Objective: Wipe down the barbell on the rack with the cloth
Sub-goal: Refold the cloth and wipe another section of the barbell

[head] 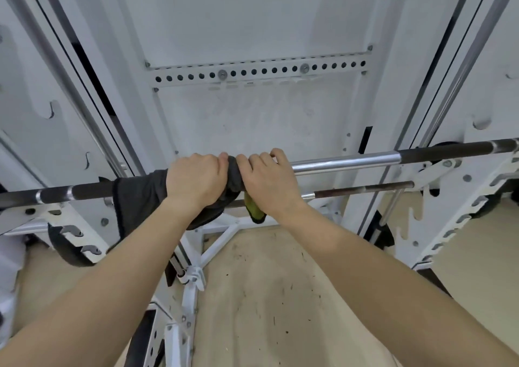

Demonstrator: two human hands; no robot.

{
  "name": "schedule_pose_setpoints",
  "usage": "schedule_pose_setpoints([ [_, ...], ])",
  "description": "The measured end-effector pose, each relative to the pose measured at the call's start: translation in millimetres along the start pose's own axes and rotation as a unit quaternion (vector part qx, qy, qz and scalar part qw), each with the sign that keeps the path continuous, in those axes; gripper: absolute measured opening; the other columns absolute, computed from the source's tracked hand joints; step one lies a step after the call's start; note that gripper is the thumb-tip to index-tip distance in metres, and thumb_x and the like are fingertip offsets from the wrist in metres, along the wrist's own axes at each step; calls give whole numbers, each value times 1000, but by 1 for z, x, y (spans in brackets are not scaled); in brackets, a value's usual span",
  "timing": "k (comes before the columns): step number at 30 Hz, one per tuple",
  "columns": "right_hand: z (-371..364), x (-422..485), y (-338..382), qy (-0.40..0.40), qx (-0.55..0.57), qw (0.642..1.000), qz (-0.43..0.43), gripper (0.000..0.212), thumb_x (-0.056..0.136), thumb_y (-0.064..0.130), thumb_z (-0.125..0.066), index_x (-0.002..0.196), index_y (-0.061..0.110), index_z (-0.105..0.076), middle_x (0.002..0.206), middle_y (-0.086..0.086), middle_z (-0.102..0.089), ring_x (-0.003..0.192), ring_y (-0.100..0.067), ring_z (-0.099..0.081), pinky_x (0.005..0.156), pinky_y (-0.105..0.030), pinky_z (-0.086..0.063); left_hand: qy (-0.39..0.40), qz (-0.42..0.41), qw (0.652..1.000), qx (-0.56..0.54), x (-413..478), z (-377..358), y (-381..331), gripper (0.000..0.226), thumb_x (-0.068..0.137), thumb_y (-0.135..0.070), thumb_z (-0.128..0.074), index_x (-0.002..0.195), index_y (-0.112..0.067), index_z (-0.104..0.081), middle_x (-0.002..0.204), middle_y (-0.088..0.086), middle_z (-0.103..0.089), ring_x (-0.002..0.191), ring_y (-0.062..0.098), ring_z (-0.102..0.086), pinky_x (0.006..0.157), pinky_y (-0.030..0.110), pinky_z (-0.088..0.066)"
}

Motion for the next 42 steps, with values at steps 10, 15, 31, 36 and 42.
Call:
schedule_pose_setpoints([
  [10,-4,-58,-135,-63,-42,997,13,12,90,8,-58,100,11,-65,68,-3,-59,63,-27,-56,80,-40,-43,-28,-22,999,-6,50,16,-131,41,98,-21,-18,103,-17,-58,67,2,-48,57,27,-42,44,29,-17],
  [15,4,-108,-246,-33,-60,998,9,14,94,14,-55,106,11,-62,74,-4,-63,70,-28,-61,84,-43,-43,-32,-13,999,-31,94,35,-240,32,103,-21,-27,100,-17,-59,63,0,-41,55,27,-43,44,29,-19],
  [31,24,-192,-415,40,-32,989,-137,31,78,32,-66,104,15,-65,89,-2,-69,86,-28,-62,85,-41,-37,4,-68,994,-91,165,73,-415,22,99,-19,-37,112,-18,-54,61,0,-35,51,23,-38,45,28,-23],
  [36,25,-169,-361,35,26,980,-192,37,76,37,-66,105,13,-67,89,-4,-70,87,-29,-63,91,-41,-39,7,-103,993,-50,144,65,-364,26,100,-21,-36,121,-20,-51,72,2,-47,59,28,-45,48,32,-29],
  [42,29,-125,-269,97,78,986,-109,40,78,33,-61,114,14,-61,91,-1,-67,88,-28,-62,93,-41,-40,-32,-12,998,-47,113,50,-288,23,91,-13,-53,69,-11,-62,50,10,-56,42,31,-56,43,30,-40],
])
Point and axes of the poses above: each hand's wrist, its own x-axis towards the middle knuckle, its own z-axis out of the back of the hand, y = z × x, the point moved 1 cm from there along x, towards the middle knuckle
